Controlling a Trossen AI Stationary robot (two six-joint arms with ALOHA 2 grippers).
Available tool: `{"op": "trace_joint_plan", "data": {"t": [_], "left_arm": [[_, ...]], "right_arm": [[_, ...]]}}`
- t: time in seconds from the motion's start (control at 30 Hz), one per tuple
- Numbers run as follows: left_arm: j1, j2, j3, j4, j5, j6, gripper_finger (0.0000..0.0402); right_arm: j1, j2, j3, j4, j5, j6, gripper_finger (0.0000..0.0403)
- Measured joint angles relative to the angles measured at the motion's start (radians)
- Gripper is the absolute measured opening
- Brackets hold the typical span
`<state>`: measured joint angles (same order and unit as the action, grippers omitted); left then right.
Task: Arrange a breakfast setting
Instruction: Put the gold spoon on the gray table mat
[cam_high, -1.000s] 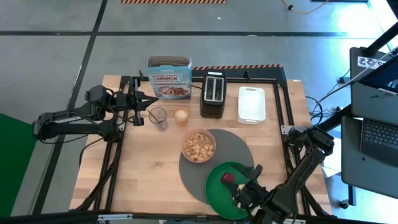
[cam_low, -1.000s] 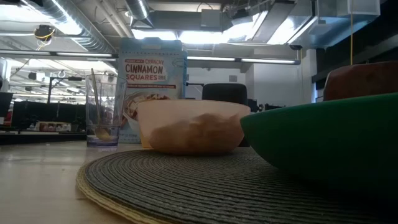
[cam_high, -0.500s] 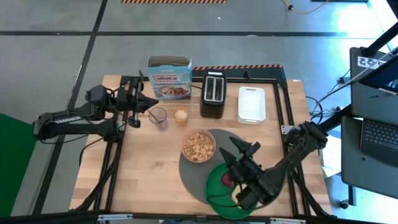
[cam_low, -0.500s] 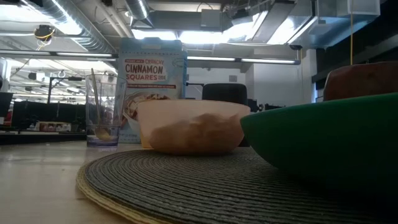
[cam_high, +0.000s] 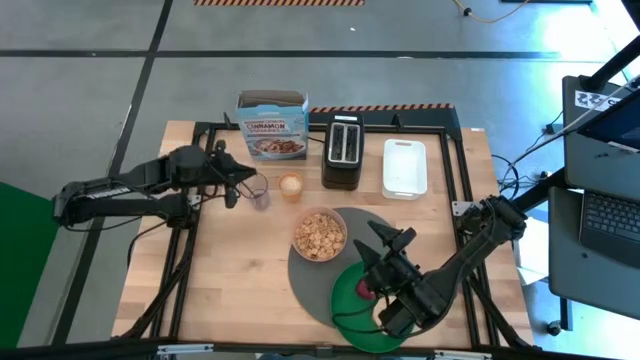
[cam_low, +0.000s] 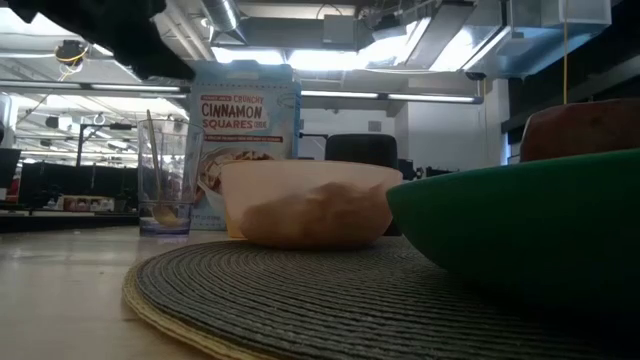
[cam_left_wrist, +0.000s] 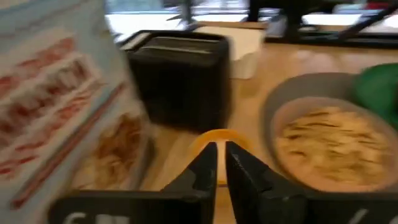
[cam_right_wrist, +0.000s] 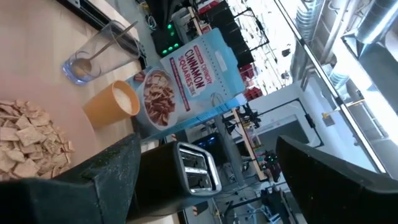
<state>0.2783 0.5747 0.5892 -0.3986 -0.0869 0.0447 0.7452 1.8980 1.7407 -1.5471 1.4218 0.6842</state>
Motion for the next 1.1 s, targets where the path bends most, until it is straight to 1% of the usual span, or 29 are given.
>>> {"op": "trace_joint_plan", "data": {"t": [0.07, 0.13, 0.2, 0.27, 0.37, 0.43, 0.5, 0.63, 0.87, 1.1], "left_arm": [[0.0, 0.0, 0.0, -0.005, -0.067, -0.016, 0.0054], [0.002, 0.0, 0.012, -0.03, -0.096, -0.076, 0.009], [0.005, 0.0, 0.039, -0.091, -0.116, -0.125, 0.0131], [0.01, 0.002, 0.068, -0.192, -0.149, -0.156, 0.017], [0.011, 0.002, 0.102, -0.297, -0.157, -0.219, 0.0216], [0.011, -0.001, 0.115, -0.341, -0.159, -0.274, 0.0235], [0.011, -0.002, 0.121, -0.379, -0.158, -0.305, 0.0245], [0.011, 0.008, 0.115, -0.43, -0.156, -0.345, 0.0247], [0.011, 0.026, 0.062, -0.398, -0.184, -0.38, 0.0244], [0.011, 0.027, 0.042, -0.39, -0.185, -0.386, 0.0243]], "right_arm": [[0.0, 0.0, -0.001, 0.0, 0.01, 0.0, 0.0341], [0.0, 0.0, -0.001, 0.0, 0.019, 0.001, 0.0341], [0.0, 0.0, -0.001, 0.0, 0.017, 0.011, 0.0341], [0.0, 0.0, -0.001, 0.0, 0.004, 0.016, 0.0341], [0.0, 0.0, -0.001, 0.0, -0.011, 0.017, 0.0341], [0.0, 0.001, -0.001, 0.0, -0.017, 0.017, 0.0341], [0.0, 0.001, -0.001, 0.0, -0.017, 0.017, 0.0341], [0.0, 0.001, -0.001, 0.0, -0.017, 0.017, 0.0341], [0.0, 0.001, -0.001, 0.0, -0.018, 0.018, 0.0341], [0.0, 0.001, -0.001, 0.0, -0.018, 0.018, 0.0341]]}}
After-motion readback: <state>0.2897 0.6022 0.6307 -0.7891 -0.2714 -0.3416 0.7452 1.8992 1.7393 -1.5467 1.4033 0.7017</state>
